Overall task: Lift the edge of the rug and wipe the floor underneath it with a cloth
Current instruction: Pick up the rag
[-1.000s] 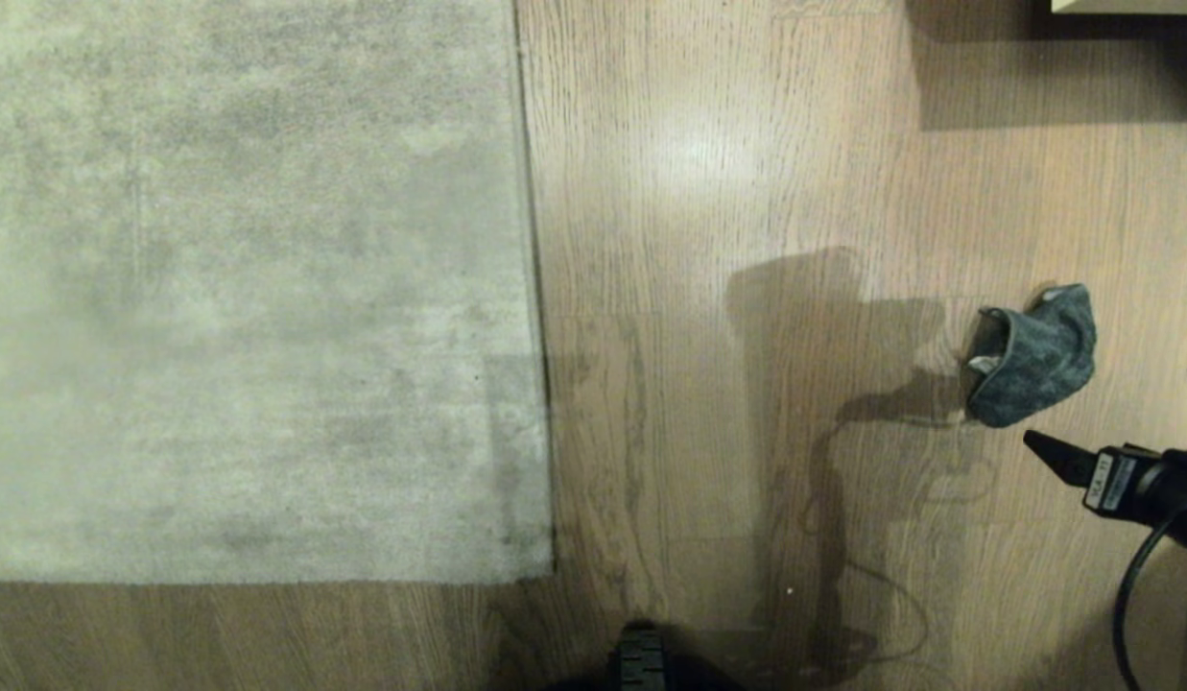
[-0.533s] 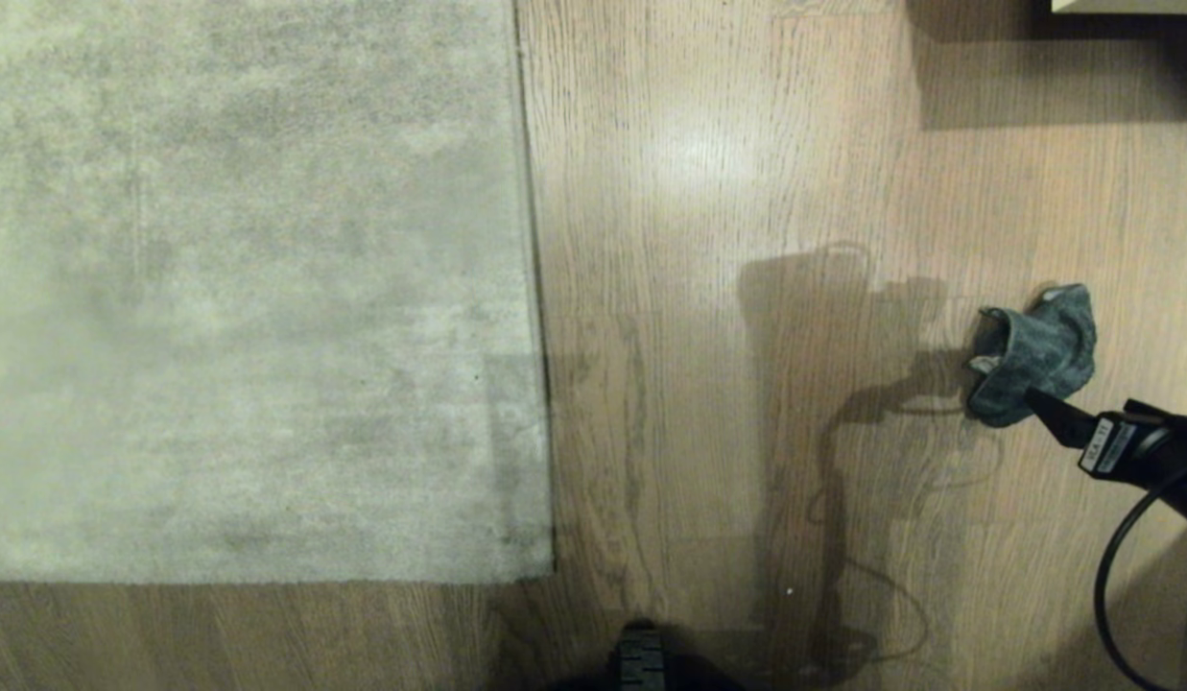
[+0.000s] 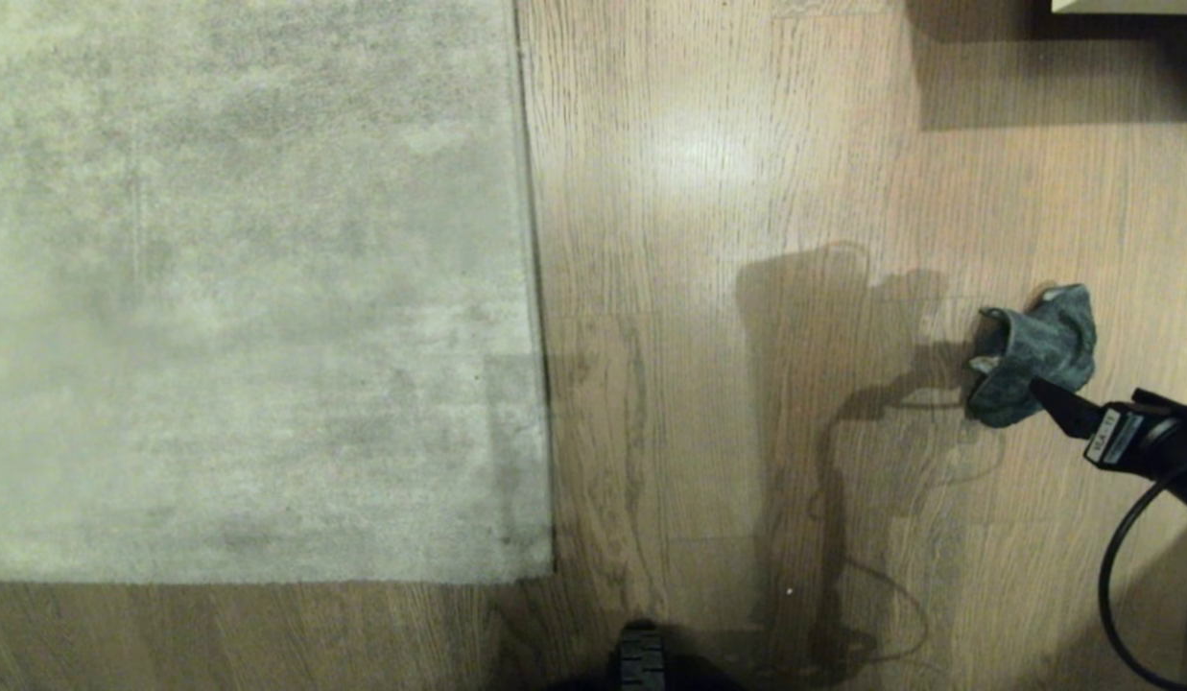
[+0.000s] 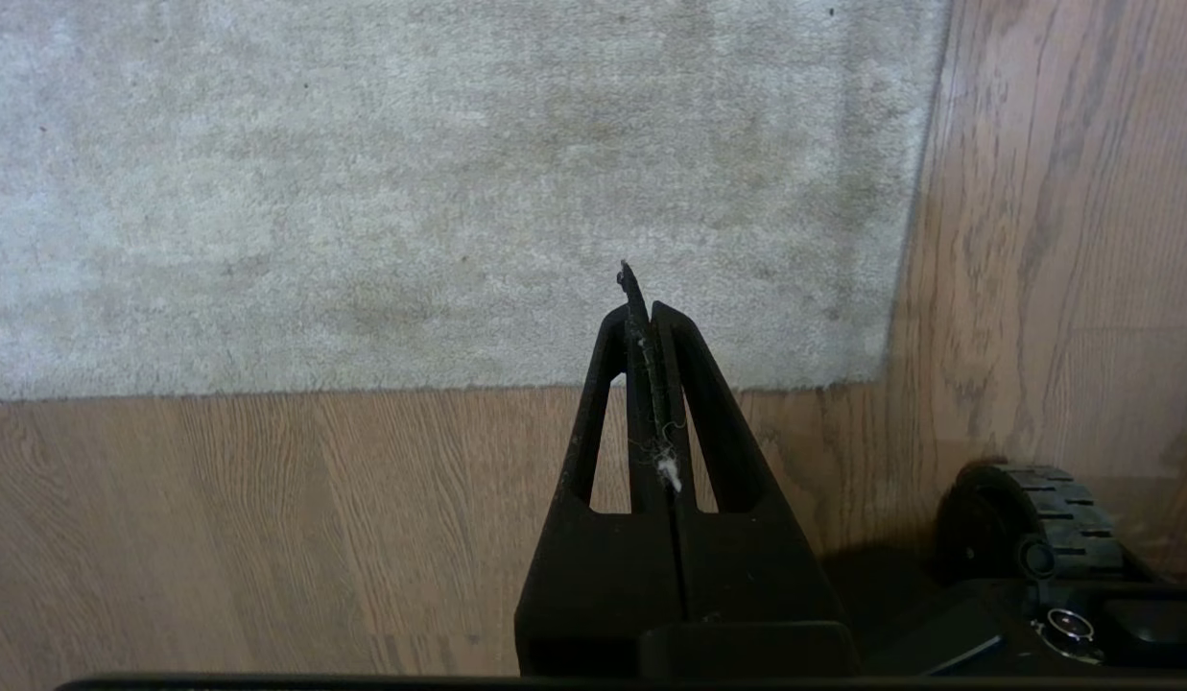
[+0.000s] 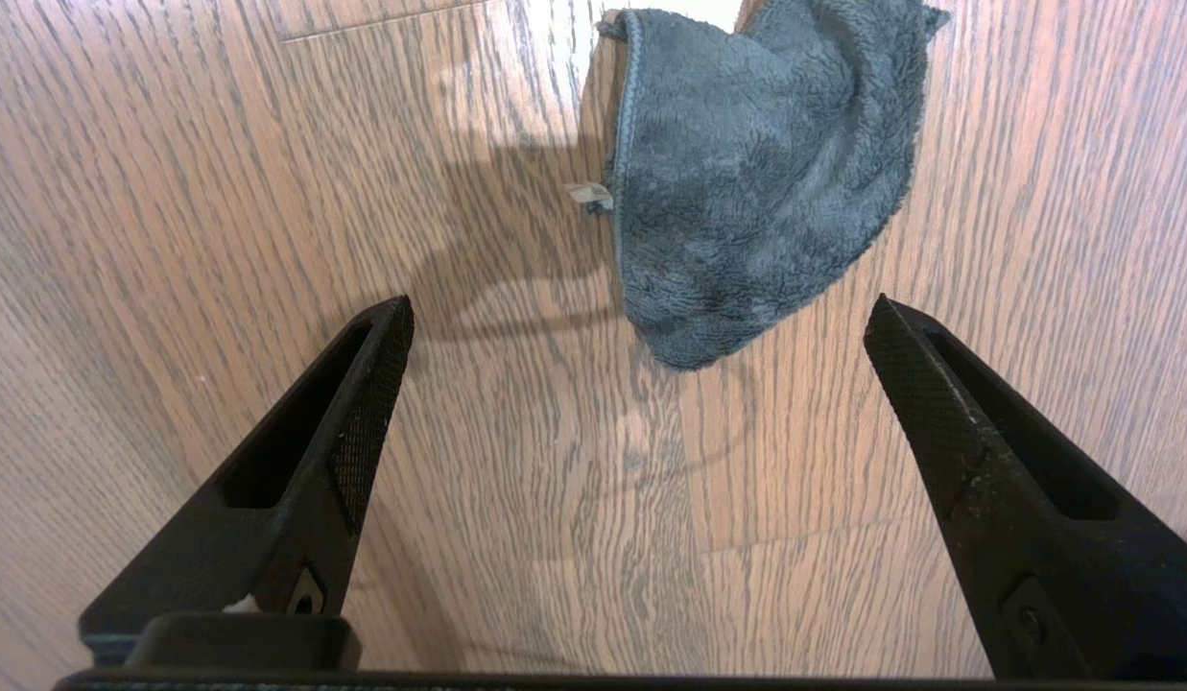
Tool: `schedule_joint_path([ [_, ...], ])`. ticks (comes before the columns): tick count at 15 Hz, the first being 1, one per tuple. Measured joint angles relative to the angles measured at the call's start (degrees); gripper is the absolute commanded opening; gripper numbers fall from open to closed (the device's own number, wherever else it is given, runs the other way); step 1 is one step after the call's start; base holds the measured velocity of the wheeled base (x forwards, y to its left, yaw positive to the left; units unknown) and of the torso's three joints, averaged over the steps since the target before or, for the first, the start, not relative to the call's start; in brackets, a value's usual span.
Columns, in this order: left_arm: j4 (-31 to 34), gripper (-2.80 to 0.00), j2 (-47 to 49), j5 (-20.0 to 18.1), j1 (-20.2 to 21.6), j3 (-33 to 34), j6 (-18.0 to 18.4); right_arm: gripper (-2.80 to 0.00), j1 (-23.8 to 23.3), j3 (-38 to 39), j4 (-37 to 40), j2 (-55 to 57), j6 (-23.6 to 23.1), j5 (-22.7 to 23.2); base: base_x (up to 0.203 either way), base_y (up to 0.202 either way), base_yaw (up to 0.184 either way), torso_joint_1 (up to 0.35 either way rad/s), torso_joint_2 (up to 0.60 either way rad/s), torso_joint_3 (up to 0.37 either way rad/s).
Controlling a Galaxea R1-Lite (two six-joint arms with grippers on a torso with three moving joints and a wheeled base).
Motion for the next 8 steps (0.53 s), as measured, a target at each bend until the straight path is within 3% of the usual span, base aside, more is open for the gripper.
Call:
schedule_joint_path([
  [8, -0.01, -2.8, 0.0, 0.02, 0.0, 0.0, 0.0, 0.0, -0.29, -3.56, -1.21, 2.36, -3.48, -0.16, 0.0, 0.0, 0.0, 0.0, 0.0, 0.0],
])
